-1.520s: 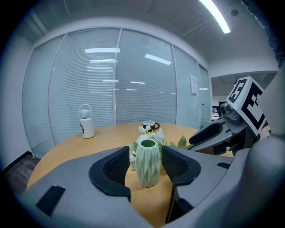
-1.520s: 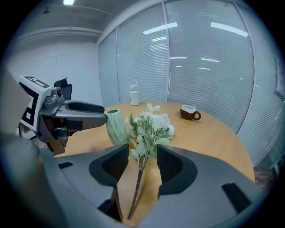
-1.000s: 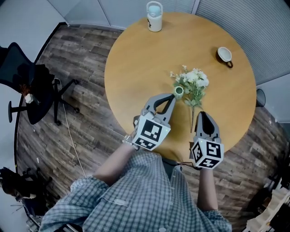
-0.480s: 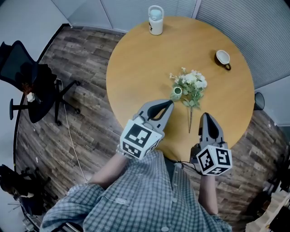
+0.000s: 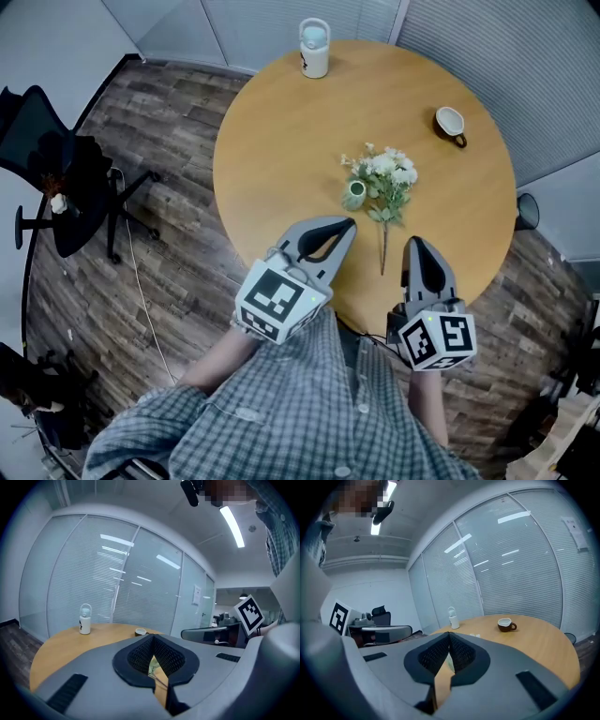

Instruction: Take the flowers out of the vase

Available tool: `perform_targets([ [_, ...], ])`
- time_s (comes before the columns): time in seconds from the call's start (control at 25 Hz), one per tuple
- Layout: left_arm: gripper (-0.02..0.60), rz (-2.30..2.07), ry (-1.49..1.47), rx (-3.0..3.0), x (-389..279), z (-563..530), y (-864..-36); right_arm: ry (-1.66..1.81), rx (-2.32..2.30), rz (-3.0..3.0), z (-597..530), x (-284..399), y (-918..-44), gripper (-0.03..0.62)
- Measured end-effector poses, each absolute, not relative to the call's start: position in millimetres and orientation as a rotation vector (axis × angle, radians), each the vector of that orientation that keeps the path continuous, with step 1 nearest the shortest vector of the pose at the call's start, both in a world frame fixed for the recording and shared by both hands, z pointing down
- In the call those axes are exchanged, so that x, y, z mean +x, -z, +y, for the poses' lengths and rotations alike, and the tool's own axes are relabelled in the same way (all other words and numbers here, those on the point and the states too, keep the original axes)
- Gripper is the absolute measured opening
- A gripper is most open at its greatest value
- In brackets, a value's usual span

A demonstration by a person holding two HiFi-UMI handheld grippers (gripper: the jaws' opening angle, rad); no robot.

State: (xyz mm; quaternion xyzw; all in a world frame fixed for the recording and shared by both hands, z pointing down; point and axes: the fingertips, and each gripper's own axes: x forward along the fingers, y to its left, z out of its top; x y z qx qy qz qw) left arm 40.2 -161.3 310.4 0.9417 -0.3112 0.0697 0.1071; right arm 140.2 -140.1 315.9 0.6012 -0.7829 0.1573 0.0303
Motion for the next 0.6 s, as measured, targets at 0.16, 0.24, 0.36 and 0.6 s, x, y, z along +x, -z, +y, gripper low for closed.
perform_targets([
  [0.16, 0.008, -0.910, -0.216, 2.779, 40.0, -156.7, -310.8, -0.469, 1.824, -2.446, -140.2, 133.0, -311.8, 0.011],
  [0.24, 0.008, -0.915, -0.224, 2.787, 39.5, -157.0, -310.4, -0.466, 1.816, -2.458, -140.5, 130.8, -310.1, 0.011],
  [0.36, 0.008, -0.915, -0.236, 2.795, 40.6, -157.3, -311.4, -0.461, 1.811, -2.467, -140.5, 129.7, -309.1, 0.011],
  [0.6, 0.008, -0.894, -0.227, 2.811, 46.1, -155.1, -307.3, -0.455, 1.814, -2.470, -138.3, 131.0, -306.3, 0.011],
])
